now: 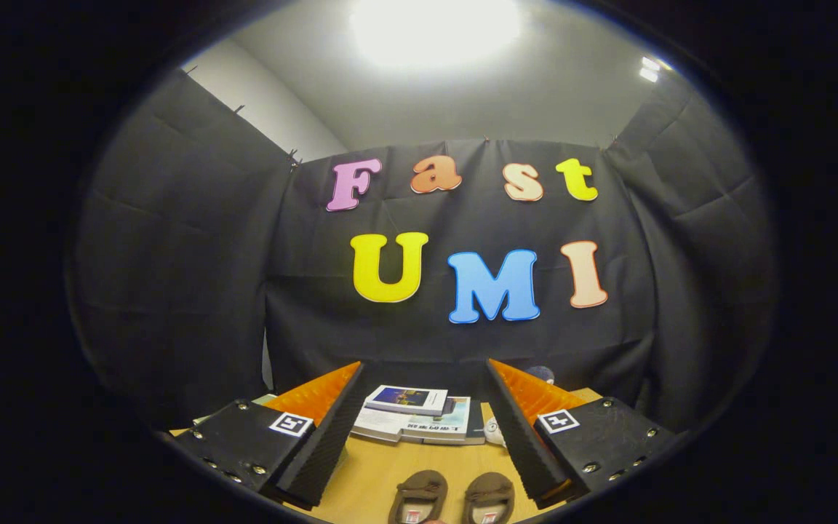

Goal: Open the storage box then place both shoes into the box .Put the left shoe in first, then the right shoe, with the right side of both shoes facing outward in a uniform manner.

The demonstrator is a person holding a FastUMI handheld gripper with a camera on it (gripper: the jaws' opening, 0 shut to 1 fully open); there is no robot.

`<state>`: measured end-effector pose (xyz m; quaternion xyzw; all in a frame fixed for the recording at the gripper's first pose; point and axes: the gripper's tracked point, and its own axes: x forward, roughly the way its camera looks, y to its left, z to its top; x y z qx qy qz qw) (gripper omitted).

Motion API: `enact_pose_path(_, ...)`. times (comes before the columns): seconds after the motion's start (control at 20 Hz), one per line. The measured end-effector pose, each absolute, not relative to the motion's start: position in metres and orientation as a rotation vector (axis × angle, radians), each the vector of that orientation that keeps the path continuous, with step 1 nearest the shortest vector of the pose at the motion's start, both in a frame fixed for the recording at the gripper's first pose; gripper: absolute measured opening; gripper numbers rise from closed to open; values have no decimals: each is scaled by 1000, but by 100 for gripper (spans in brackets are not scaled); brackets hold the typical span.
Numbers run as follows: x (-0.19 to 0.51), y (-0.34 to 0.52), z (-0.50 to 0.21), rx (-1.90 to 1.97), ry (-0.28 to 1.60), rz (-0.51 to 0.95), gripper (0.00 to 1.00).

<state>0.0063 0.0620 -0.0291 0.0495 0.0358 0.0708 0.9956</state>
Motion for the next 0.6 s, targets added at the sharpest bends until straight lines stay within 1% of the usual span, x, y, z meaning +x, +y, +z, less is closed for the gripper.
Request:
enact_pose_path(0.3, 13, 101, -69, 265, 188, 235, 97)
enact_pose_path(0.45, 11, 120, -99, 358, 282, 274, 97)
enact_pose_path(0.6, 11, 134, -129, 445, 375, 280, 98)
